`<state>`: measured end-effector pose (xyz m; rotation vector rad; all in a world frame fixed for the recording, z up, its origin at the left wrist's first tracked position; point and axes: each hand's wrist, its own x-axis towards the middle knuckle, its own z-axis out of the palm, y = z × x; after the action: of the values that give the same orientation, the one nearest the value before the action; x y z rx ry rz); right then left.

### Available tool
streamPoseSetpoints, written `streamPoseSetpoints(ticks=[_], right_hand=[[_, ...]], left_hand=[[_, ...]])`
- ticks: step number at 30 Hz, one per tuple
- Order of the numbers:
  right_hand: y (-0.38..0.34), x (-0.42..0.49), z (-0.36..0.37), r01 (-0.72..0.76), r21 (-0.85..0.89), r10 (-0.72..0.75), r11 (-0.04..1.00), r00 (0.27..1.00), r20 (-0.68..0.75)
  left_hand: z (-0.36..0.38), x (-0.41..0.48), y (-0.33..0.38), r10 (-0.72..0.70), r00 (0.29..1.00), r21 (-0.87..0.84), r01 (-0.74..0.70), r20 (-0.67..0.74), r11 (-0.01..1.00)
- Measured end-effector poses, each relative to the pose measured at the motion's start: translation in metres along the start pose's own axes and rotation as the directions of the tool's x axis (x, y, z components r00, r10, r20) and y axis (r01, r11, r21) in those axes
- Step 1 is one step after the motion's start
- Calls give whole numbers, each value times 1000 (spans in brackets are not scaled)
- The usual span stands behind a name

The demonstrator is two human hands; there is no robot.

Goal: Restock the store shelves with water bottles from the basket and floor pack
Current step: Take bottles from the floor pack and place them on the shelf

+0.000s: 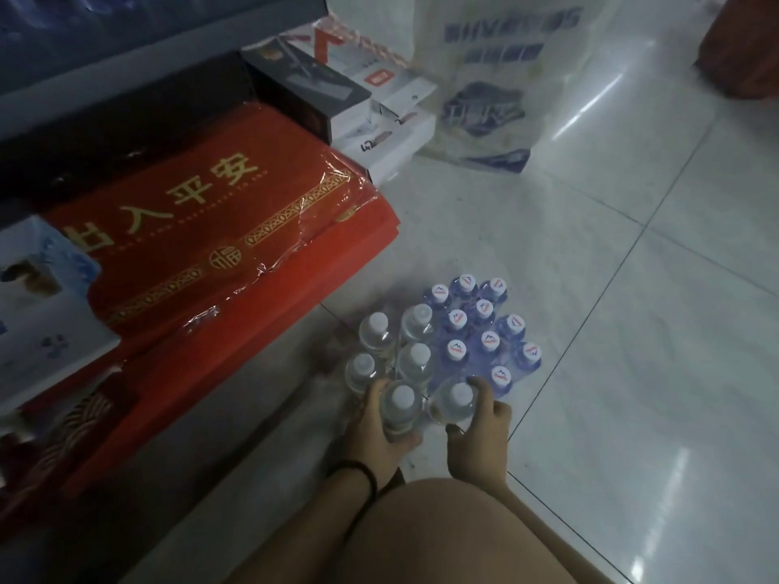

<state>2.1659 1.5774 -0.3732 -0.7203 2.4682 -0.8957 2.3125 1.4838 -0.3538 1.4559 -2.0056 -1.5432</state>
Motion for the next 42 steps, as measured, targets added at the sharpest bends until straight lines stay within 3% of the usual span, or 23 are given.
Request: streamPoseSetpoints(ticks=[2,5,11,14,20,24,31,35,38,42], right_hand=[[-1,-8,5,8,-74,-11,997,999,-38],[6,-18,11,9,35,-9,999,1000,18],[39,-1,13,310,-155,-294,938,948,120],[41,5,6,410,-180,-379,894,907,182],[26,-2,-11,120,-174,-111,978,992,59],[27,-20,-9,-39,1,38,999,987,156],[51,-11,-22,33,89,-65,996,921,384],[42,-8,-24,-40,58,18,997,938,347],[25,-14,-23,-155,208,87,966,948,305],[-19,-22,-44,-134,472,-25,871,948,317]], left_hand=[[9,1,-4,-17,1000,-28,16,-21,999],[23,2,-12,-22,1000,-14,22,-18,1000],[31,8,-24,-34,999,-28,34,12,999],[28,10,-22,26,1000,-14,-26,13,1000],[14,9,-22,88,993,-61,-83,80,995],[15,4,-16,57,993,-112,-46,101,993],[29,7,-13,-32,989,-139,51,142,989],[26,5,-10,-54,990,-189,78,130,979],[11,-3,-2,-86,986,-287,125,146,950],[-22,-35,49,-64,994,-476,98,89,874]])
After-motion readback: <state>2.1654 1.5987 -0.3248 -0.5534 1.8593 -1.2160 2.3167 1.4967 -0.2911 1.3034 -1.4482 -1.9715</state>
